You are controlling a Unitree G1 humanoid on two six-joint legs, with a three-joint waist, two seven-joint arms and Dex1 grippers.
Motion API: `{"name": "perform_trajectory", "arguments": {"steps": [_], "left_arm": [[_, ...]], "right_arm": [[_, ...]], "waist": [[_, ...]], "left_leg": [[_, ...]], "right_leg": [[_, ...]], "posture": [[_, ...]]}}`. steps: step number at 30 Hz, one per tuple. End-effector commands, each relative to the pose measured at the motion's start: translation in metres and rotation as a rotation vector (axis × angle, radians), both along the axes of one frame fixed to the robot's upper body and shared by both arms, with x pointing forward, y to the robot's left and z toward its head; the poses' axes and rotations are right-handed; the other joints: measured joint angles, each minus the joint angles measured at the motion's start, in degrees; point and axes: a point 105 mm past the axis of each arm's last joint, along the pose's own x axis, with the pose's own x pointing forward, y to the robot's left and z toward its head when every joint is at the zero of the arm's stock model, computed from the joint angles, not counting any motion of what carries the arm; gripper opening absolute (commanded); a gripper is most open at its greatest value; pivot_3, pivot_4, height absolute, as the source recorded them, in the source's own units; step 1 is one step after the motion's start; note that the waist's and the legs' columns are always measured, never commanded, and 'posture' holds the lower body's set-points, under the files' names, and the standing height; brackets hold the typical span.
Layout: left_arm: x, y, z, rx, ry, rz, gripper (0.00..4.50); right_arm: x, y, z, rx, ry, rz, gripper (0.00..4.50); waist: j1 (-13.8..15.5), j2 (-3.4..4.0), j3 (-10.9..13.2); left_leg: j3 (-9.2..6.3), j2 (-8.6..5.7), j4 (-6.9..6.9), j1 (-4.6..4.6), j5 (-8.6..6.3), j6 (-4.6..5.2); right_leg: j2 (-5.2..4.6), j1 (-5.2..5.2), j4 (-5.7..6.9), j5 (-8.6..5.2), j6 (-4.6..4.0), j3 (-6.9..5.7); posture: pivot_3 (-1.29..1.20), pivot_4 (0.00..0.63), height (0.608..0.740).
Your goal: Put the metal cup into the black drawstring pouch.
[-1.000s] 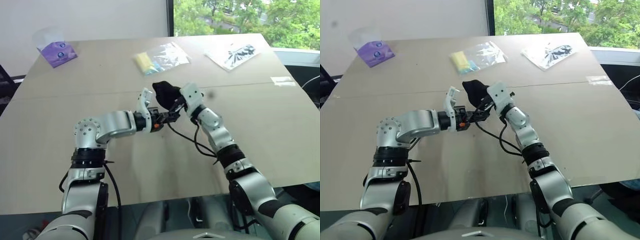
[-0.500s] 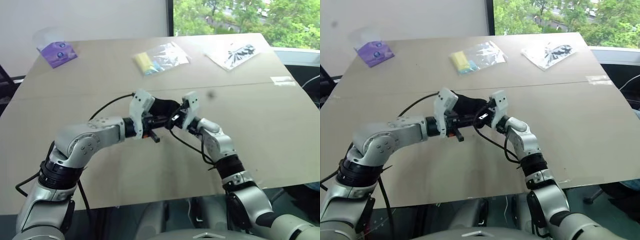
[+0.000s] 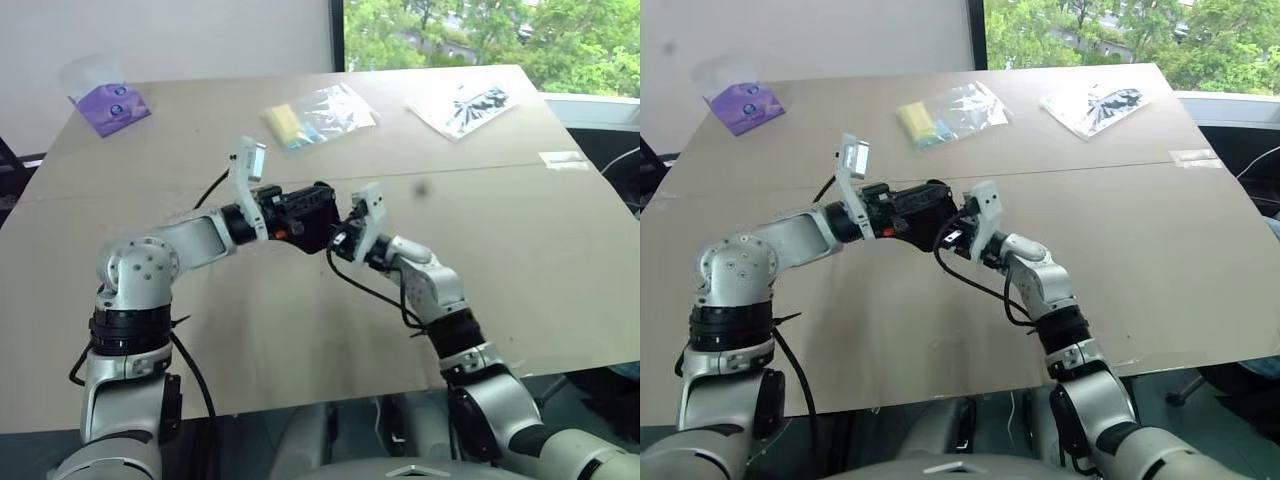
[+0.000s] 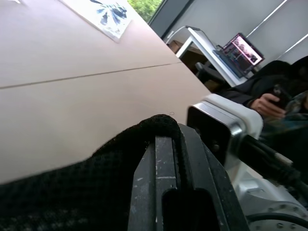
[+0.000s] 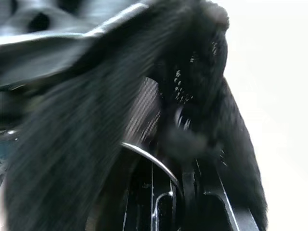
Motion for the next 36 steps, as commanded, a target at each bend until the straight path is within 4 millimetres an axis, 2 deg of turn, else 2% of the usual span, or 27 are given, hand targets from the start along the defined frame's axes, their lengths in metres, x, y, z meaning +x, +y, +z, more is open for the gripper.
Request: {"name": "perform_trajectory", "arguments": {"steps": [1,4,5,6,10,15,19,22,25,29,33,36], "left_arm": [[-0.001,-0.003,0.030,-0.120,-0.053,0.011,0.00],[0.001,0.001,0.031,-0.113,-0.056,0.035,0.00],[0.002,0.003,0.030,-0.099,-0.055,0.045,0.00],[0.002,0.005,0.028,-0.079,-0.060,0.056,0.00],[0.005,0.017,0.021,-0.051,-0.088,0.104,0.00],[0.014,0.036,0.013,-0.008,-0.100,0.164,0.00],[0.021,0.044,0.017,0.030,-0.134,0.184,0.00],[0.027,0.047,0.022,0.079,-0.177,0.186,0.00],[0.027,0.047,0.030,0.083,-0.205,0.164,0.00],[0.027,0.050,0.037,0.084,-0.219,0.145,0.00],[0.021,0.051,0.050,0.050,-0.230,0.099,0.00],[0.016,0.051,0.054,0.056,-0.235,0.080,0.00]], "right_arm": [[-0.004,0.011,0.004,-0.099,-0.120,0.020,0.03],[0.005,0.003,0.002,-0.157,-0.165,-0.035,0.03],[0.009,-0.001,0.003,-0.167,-0.178,-0.058,0.69],[0.011,-0.006,0.005,-0.173,-0.190,-0.074,1.00],[0.017,-0.025,0.014,-0.223,-0.252,-0.140,2.88],[0.009,-0.053,0.030,-0.254,-0.292,-0.128,2.88],[-0.003,-0.067,0.041,-0.288,-0.320,-0.107,4.45],[-0.019,-0.071,0.042,-0.307,-0.299,-0.027,4.45],[-0.017,-0.074,0.035,-0.367,-0.328,-0.032,4.45],[0.001,-0.073,0.022,-0.431,-0.333,-0.143,4.45],[0.030,-0.057,0.000,-0.465,-0.303,-0.269,4.45],[0.043,-0.041,0.009,-0.421,-0.348,-0.321,4.45]], "waist": [[0.1,-0.01,0.0],[0.1,-0.01,0.0],[0.1,-0.01,0.0],[0.1,-0.01,0.0],[0.0,-0.01,0.0],[0.2,-0.01,0.0],[0.3,-0.01,0.0],[0.2,-0.01,0.0],[0.1,-0.01,0.0],[0.1,-0.01,0.0],[-0.1,-0.03,0.0],[-0.1,-0.03,0.0]], "left_leg": [[0.00,0.00,0.01,-0.01,0.00,0.00],[0.01,-0.02,0.05,-0.03,0.00,0.00],[0.01,-0.03,0.04,-0.02,0.00,0.00],[0.01,-0.02,0.04,-0.02,0.00,0.00],[0.03,-0.02,0.02,-0.02,0.00,-0.01],[0.02,-0.02,0.03,-0.04,0.00,-0.01],[0.01,-0.03,0.03,-0.06,0.00,0.00],[0.01,-0.02,0.03,-0.07,0.00,0.00],[0.02,-0.02,0.02,-0.07,0.00,0.00],[0.03,-0.02,0.02,-0.06,0.00,0.00],[0.06,-0.02,0.03,-0.07,0.00,-0.01],[0.08,-0.02,0.02,-0.10,0.00,-0.01]], "right_leg": [[0.00,0.00,0.00,0.00,0.00,0.00],[-0.01,0.00,-0.01,0.00,0.01,0.01],[-0.01,0.00,-0.01,0.00,0.01,0.01],[0.00,0.00,0.00,0.00,0.01,0.00],[0.01,-0.01,-0.01,0.00,0.00,0.03],[0.00,-0.01,-0.03,0.00,0.00,0.00],[-0.01,-0.01,-0.04,0.00,0.00,0.00],[0.00,-0.03,-0.03,0.00,0.00,-0.01],[0.01,-0.04,-0.03,0.00,0.00,0.01],[0.00,-0.04,-0.03,0.00,0.00,0.00],[0.02,-0.07,0.00,0.00,0.00,0.03],[0.02,-0.13,0.00,0.00,0.00,0.05]], "posture": [[0.00,0.150,0.740],[0.00,0.150,0.740],[0.00,0.150,0.740],[0.00,0.150,0.740],[0.00,0.150,0.740],[0.00,0.150,0.740],[0.00,0.150,0.740],[0.00,0.150,0.740],[0.00,0.150,0.740],[0.00,0.150,0.740],[0.00,0.150,0.740],[0.00,0.150,0.740]]}}
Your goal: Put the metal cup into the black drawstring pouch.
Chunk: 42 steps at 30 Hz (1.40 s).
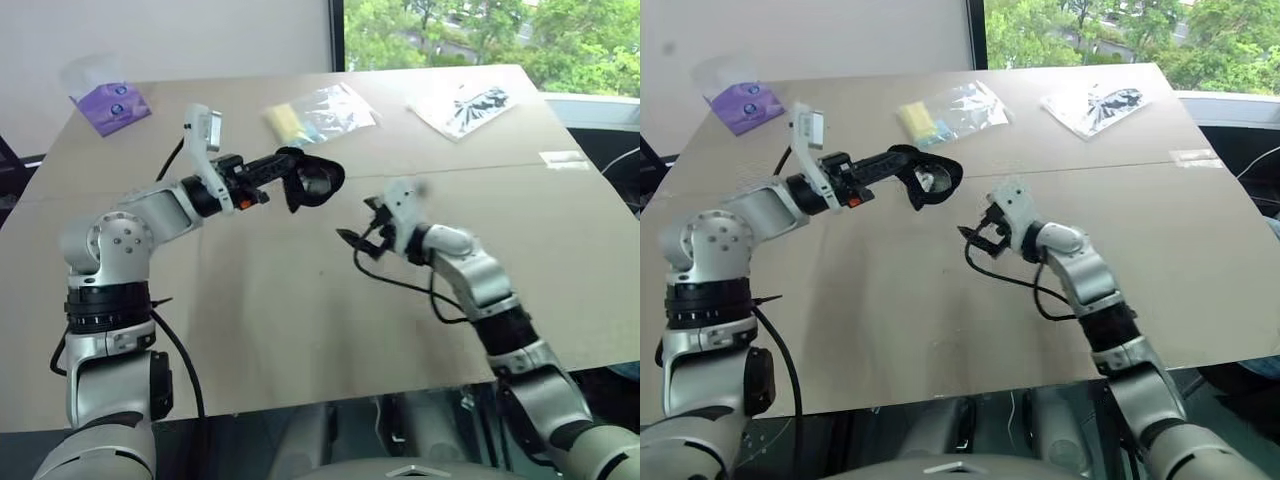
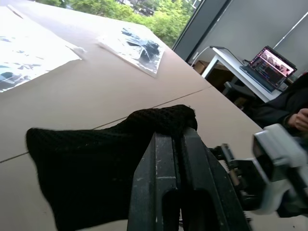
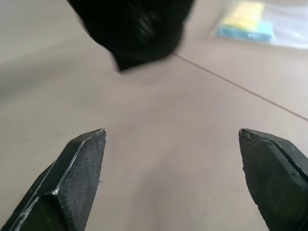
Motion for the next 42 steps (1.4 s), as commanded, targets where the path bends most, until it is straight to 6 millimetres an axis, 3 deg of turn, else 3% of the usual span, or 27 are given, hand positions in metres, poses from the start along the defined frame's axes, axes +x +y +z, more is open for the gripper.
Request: {"name": "perform_trajectory", "arguments": {"steps": [1,8,9,15,20,28,42], "left_arm": [[-0.010,0.002,0.022,-0.006,-0.072,-0.031,0.00],[-0.019,-0.001,0.023,0.022,-0.067,-0.058,0.00],[-0.020,-0.001,0.023,0.021,-0.065,-0.058,0.00],[-0.028,0.004,0.018,0.022,-0.045,-0.049,0.00],[-0.035,0.008,0.010,0.020,-0.016,-0.041,0.00],[-0.040,0.015,-0.012,-0.004,0.047,-0.008,0.00],[-0.045,0.030,-0.044,0.002,0.151,0.035,0.00]], "right_arm": [[0.013,0.018,0.029,0.056,-0.140,-0.019,4.45],[0.016,0.047,0.043,0.138,-0.179,0.029,4.45],[0.016,0.049,0.045,0.152,-0.183,0.034,4.22],[0.012,0.046,0.048,0.166,-0.225,0.052,2.24],[0.013,0.027,0.051,0.179,-0.265,-0.015,0.03],[0.009,-0.008,0.056,0.163,-0.305,-0.110,0.03],[-0.008,-0.020,0.046,0.085,-0.299,-0.110,0.03]], "waist": [[-0.1,0.00,0.0],[-0.2,-0.01,0.0],[-0.2,-0.01,0.0],[-0.4,-0.01,0.0],[-1.0,-0.01,0.0],[-1.1,-0.01,0.0],[-1.0,-0.01,0.0]], "left_leg": [[0.01,0.00,0.00,-0.05,0.00,0.00],[-0.05,0.00,-0.01,-0.19,0.00,0.00],[-0.05,0.00,0.00,-0.19,0.00,0.00],[-0.09,0.00,0.01,-0.22,0.00,0.00],[-0.10,0.00,0.01,-0.23,0.00,0.00],[-0.09,0.00,0.05,-0.22,0.00,0.00],[-0.06,0.01,0.05,-0.21,0.00,0.00]], "right_leg": [[0.00,-0.04,-0.02,0.00,0.00,0.01],[-0.01,-0.15,-0.04,0.00,0.00,-0.06],[-0.01,-0.15,-0.04,0.00,0.00,-0.06],[-0.02,-0.16,-0.04,0.00,0.00,-0.09],[-0.02,-0.15,-0.03,0.00,0.00,-0.10],[-0.02,-0.15,0.02,0.00,0.00,-0.08],[-0.02,-0.15,0.04,0.00,0.00,-0.05]], "posture": [[0.00,0.150,0.740],[0.00,0.150,0.740],[0.00,0.150,0.740],[0.00,0.150,0.740],[0.00,0.150,0.740],[0.00,0.150,0.740],[0.00,0.150,0.740]]}}
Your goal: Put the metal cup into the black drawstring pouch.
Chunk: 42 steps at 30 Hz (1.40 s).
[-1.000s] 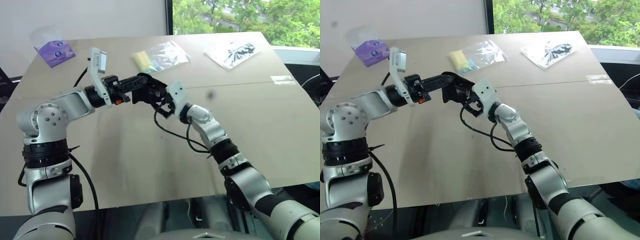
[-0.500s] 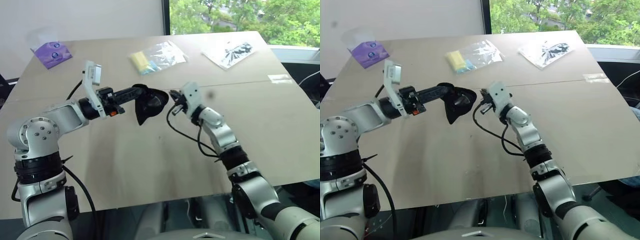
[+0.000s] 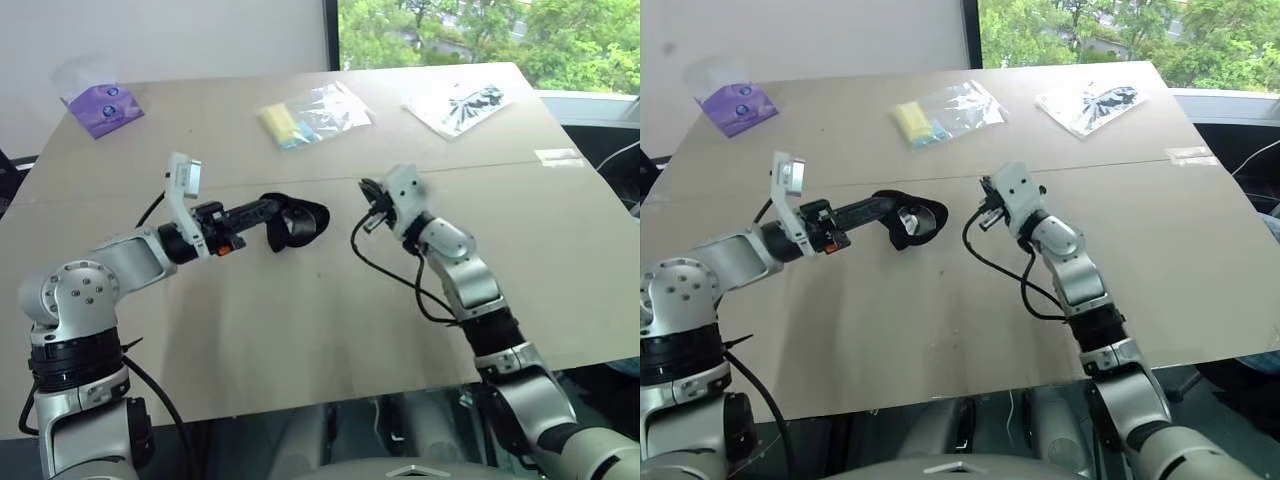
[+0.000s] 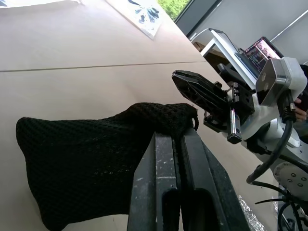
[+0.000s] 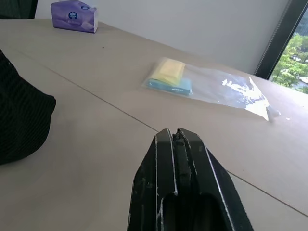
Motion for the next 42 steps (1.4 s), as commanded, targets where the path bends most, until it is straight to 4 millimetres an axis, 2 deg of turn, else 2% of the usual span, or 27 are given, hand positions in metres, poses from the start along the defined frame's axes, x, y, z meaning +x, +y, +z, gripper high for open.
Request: {"name": "perform_trajectory", "arguments": {"steps": [1,5,6,8,11,13,14,17,20,24,25,28,30,35,42], "left_arm": [[-0.002,0.008,0.004,0.023,-0.027,0.021,0.00],[0.004,0.015,0.009,-0.016,-0.015,0.049,0.00],[0.006,0.016,0.010,-0.029,-0.013,0.057,0.00],[0.014,0.026,0.015,-0.080,0.006,0.110,0.00],[0.019,0.040,0.013,-0.088,0.026,0.163,0.00],[0.017,0.044,0.008,-0.053,0.035,0.164,0.00],[0.016,0.044,0.007,-0.040,0.037,0.157,0.00],[0.017,0.033,0.008,-0.020,0.018,0.123,0.00],[0.019,0.024,0.009,-0.016,0.001,0.104,0.00],[0.020,0.012,0.013,-0.018,-0.025,0.078,0.00],[0.021,0.011,0.014,-0.019,-0.029,0.074,0.00],[0.022,0.007,0.017,-0.020,-0.045,0.068,0.00],[0.023,0.004,0.019,-0.016,-0.058,0.063,0.00],[0.018,-0.004,0.022,0.002,-0.086,0.031,0.00],[0.007,-0.014,0.020,0.024,-0.106,-0.014,0.00]], "right_arm": [[-0.008,0.003,0.010,0.005,-0.038,0.021,0.03],[-0.017,0.007,-0.003,-0.015,0.025,0.077,0.03],[-0.018,0.008,-0.005,-0.015,0.036,0.086,0.56],[-0.024,0.013,-0.008,-0.026,0.049,0.127,1.25],[-0.028,0.016,-0.010,-0.043,0.052,0.143,2.77],[-0.031,0.020,-0.004,0.003,0.069,0.167,3.52],[-0.035,0.023,0.001,0.028,0.076,0.203,4.15],[-0.051,0.030,0.033,0.097,0.058,0.320,4.15],[-0.054,0.033,0.056,0.137,0.057,0.346,4.15],[-0.065,0.044,0.078,0.150,0.074,0.435,4.15],[-0.068,0.048,0.081,0.158,0.089,0.457,3.63],[-0.075,0.059,0.081,0.137,0.137,0.514,2.56],[-0.075,0.065,0.076,0.109,0.165,0.522,2.56],[-0.060,0.067,0.059,0.029,0.213,0.454,2.56],[-0.051,0.073,0.047,0.029,0.293,0.450,2.56]], "waist": [[0.0,0.00,0.0],[0.3,0.00,0.0],[0.3,-0.01,0.0],[0.4,-0.01,0.0],[0.2,-0.01,0.0],[0.2,-0.01,0.0],[0.2,-0.01,0.0],[0.4,-0.01,0.0],[0.7,-0.02,0.0],[1.1,-0.04,0.0],[1.2,-0.04,0.0],[1.1,-0.04,0.0],[1.1,-0.04,0.0],[1.1,-0.04,0.0],[1.0,-0.04,0.0]], "left_leg": [[0.00,0.00,0.00,0.00,0.00,0.00],[-0.01,0.00,0.01,0.02,0.00,0.00],[-0.01,0.00,0.02,0.01,0.00,0.00],[-0.01,0.00,0.04,0.01,0.00,0.00],[-0.01,0.00,0.07,0.01,0.00,0.00],[0.00,0.00,0.06,0.01,0.00,0.00],[-0.01,0.00,0.06,0.01,0.00,0.00],[-0.03,0.00,0.06,0.00,0.00,0.00],[-0.05,0.00,0.09,-0.01,0.00,0.00],[-0.07,0.00,0.12,-0.01,0.00,0.00],[-0.08,0.00,0.11,-0.01,0.00,0.00],[-0.07,-0.01,0.12,-0.03,0.00,0.00],[-0.06,-0.01,0.12,-0.03,0.00,0.00],[-0.07,-0.01,0.12,-0.03,0.00,0.00],[-0.06,-0.01,0.11,-0.05,0.00,0.00]], "right_leg": [[0.00,0.00,0.00,0.00,0.00,-0.01],[0.00,0.01,0.03,0.00,0.00,-0.02],[0.00,0.01,0.03,0.00,0.00,-0.03],[0.00,0.01,0.03,0.00,0.00,-0.02],[0.01,0.00,0.06,0.00,0.00,-0.03],[0.01,0.00,0.07,0.00,0.00,-0.02],[0.01,0.00,0.05,0.00,0.00,-0.02],[0.00,0.00,0.05,0.00,0.00,-0.03],[-0.01,0.01,0.05,0.00,0.00,-0.05],[-0.01,0.01,0.08,0.00,0.00,-0.08],[-0.01,0.01,0.07,0.00,0.00,-0.09],[-0.02,0.01,0.06,0.00,-0.01,-0.08],[-0.02,0.01,0.07,0.00,-0.01,-0.08],[-0.02,0.00,0.06,0.00,-0.01,-0.09],[-0.02,-0.01,0.07,0.01,-0.01,-0.08]], "posture": [[0.00,0.150,0.740],[0.00,0.150,0.740],[0.00,0.150,0.740],[0.00,0.150,0.740],[0.00,0.150,0.740],[0.00,0.150,0.740],[0.00,0.150,0.740],[0.00,0.150,0.740],[0.00,0.150,0.740],[0.00,0.150,0.740],[0.00,0.150,0.740],[0.00,0.150,0.740],[0.00,0.150,0.740],[0.00,0.150,0.740],[0.00,0.150,0.740]]}}
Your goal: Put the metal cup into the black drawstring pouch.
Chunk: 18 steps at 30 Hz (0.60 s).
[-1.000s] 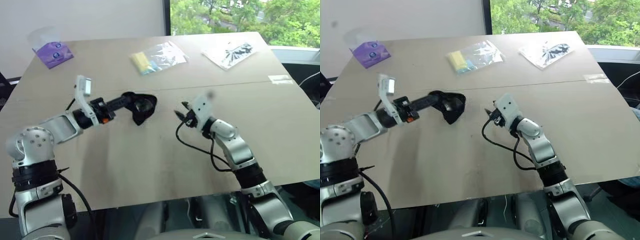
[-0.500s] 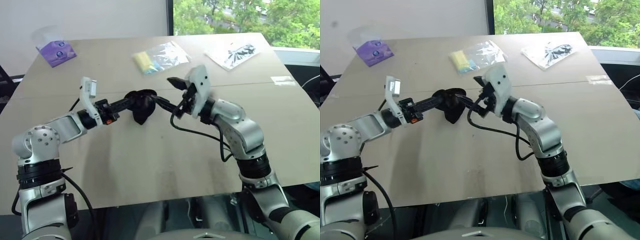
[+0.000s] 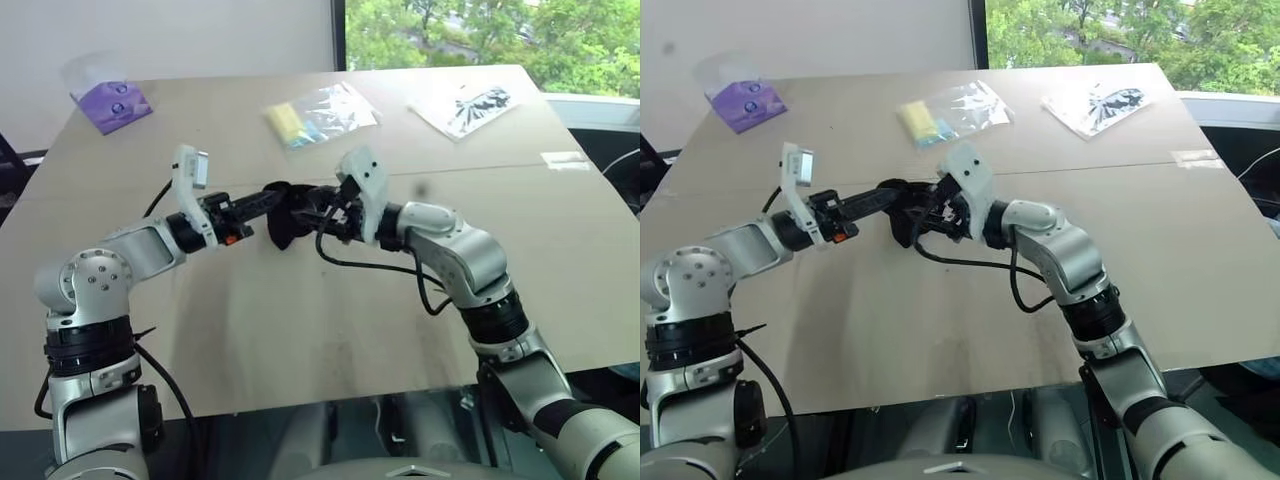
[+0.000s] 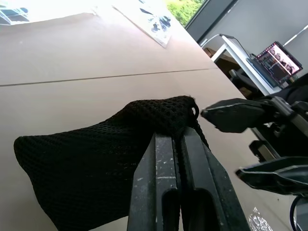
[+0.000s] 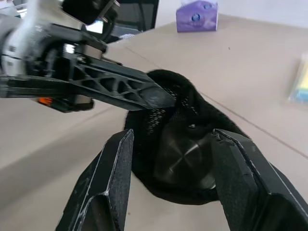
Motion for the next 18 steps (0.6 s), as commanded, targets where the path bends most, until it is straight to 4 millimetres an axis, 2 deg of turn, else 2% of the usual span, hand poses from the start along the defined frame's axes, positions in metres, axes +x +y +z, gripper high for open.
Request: {"name": "perform_trajectory", "arguments": {"steps": [1,11,18], "left_arm": [[-0.007,-0.006,0.012,-0.001,-0.061,-0.029,0.00],[-0.017,-0.009,0.006,0.031,-0.069,-0.054,0.00],[-0.022,-0.008,0.002,0.029,-0.066,-0.062,0.00]], "right_arm": [[-0.002,0.007,0.010,0.016,-0.019,0.030,2.56],[0.002,0.016,0.002,-0.005,0.001,0.044,2.56],[0.011,0.018,-0.001,-0.013,-0.034,-0.006,2.56]], "waist": [[0.0,0.00,0.0],[0.1,0.00,0.0],[0.1,0.00,0.0]], "left_leg": [[-0.01,0.00,0.00,0.00,0.00,0.00],[-0.01,0.00,0.00,0.00,0.00,0.00],[-0.01,0.00,0.00,0.00,0.00,0.00]], "right_leg": [[0.00,0.00,0.01,0.00,0.00,-0.01],[0.00,0.00,-0.01,0.00,0.00,-0.01],[0.00,0.00,-0.01,0.00,0.00,-0.01]], "posture": [[0.00,0.150,0.740],[0.00,0.150,0.740],[0.00,0.150,0.740]]}}
